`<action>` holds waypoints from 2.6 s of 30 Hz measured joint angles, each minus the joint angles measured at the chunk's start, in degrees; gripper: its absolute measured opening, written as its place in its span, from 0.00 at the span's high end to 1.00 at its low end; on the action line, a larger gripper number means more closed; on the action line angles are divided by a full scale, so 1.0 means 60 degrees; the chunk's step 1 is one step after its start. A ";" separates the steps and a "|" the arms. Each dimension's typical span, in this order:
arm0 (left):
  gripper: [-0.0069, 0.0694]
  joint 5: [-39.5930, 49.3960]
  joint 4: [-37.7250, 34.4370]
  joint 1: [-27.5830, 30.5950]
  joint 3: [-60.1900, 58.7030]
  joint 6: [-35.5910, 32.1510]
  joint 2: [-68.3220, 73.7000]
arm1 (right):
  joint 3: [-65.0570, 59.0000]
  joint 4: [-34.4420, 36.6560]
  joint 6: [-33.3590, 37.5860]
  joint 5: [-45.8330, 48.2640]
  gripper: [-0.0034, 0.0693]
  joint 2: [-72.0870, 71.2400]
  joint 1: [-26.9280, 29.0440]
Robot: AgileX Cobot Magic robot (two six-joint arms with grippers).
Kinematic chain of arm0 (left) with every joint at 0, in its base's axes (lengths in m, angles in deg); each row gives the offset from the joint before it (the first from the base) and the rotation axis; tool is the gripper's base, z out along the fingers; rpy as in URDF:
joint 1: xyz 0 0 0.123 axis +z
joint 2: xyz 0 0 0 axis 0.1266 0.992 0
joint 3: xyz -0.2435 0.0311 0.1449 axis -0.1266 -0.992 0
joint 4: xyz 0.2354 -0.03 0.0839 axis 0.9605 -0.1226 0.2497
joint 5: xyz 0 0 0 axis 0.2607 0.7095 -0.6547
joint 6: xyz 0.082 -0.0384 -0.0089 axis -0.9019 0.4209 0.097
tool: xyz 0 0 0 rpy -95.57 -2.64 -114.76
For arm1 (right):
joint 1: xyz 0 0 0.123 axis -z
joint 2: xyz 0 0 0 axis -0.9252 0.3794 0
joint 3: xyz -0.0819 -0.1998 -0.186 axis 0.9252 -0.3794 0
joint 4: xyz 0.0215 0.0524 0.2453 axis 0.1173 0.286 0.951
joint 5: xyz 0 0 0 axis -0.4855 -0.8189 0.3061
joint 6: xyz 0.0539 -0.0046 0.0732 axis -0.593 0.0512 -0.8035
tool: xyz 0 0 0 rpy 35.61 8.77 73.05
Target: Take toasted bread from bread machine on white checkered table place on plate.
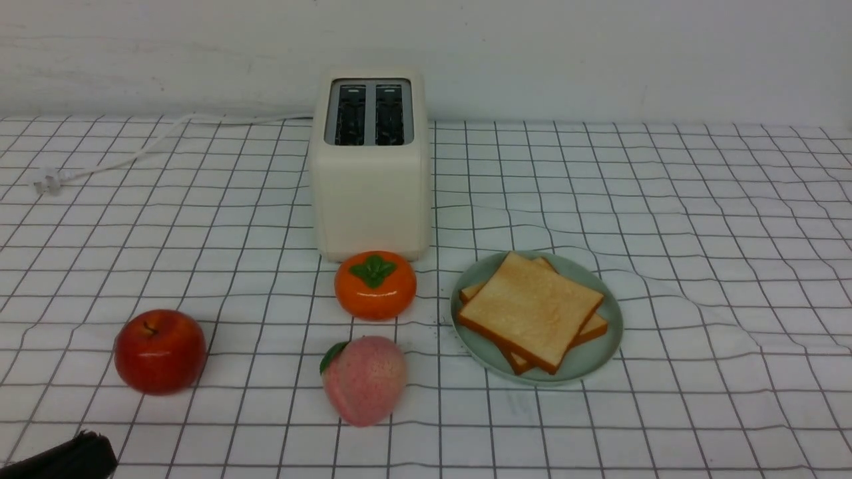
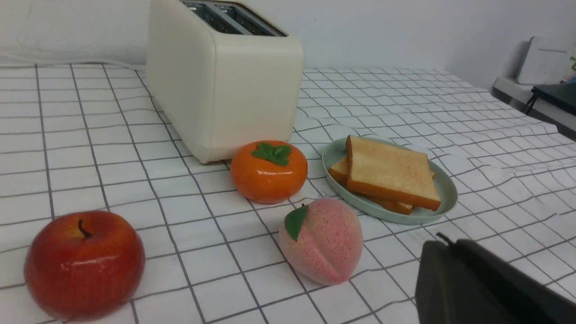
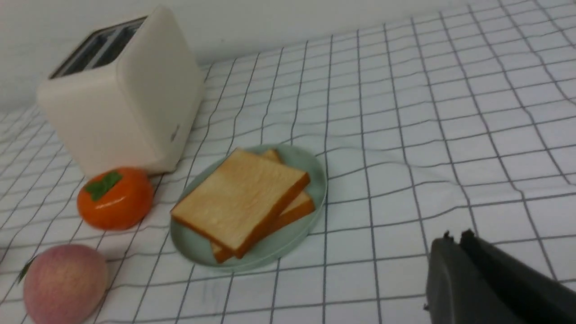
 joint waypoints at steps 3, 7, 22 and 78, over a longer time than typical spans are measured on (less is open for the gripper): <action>0.93 0.0100 0.0000 0.0000 -0.0034 0.0000 0.0000 | -0.0510 0.0023 0.0000 -0.0680 0.92 0.0000 -0.0138; 0.93 0.0281 0.0000 0.0000 -0.0051 0.0000 0.0000 | -0.1083 0.0031 0.0000 -0.0815 0.92 0.0000 -0.0249; 0.93 0.0313 0.0008 0.0000 -0.0051 0.0000 0.0000 | -0.3116 -0.2317 -0.0211 -0.1515 0.98 -0.1993 -0.0976; 0.93 0.0246 -0.1999 0.5153 -0.1986 -0.1111 -0.1558 | -0.3031 -0.2556 -0.0758 -0.0664 0.94 -0.2004 -0.1058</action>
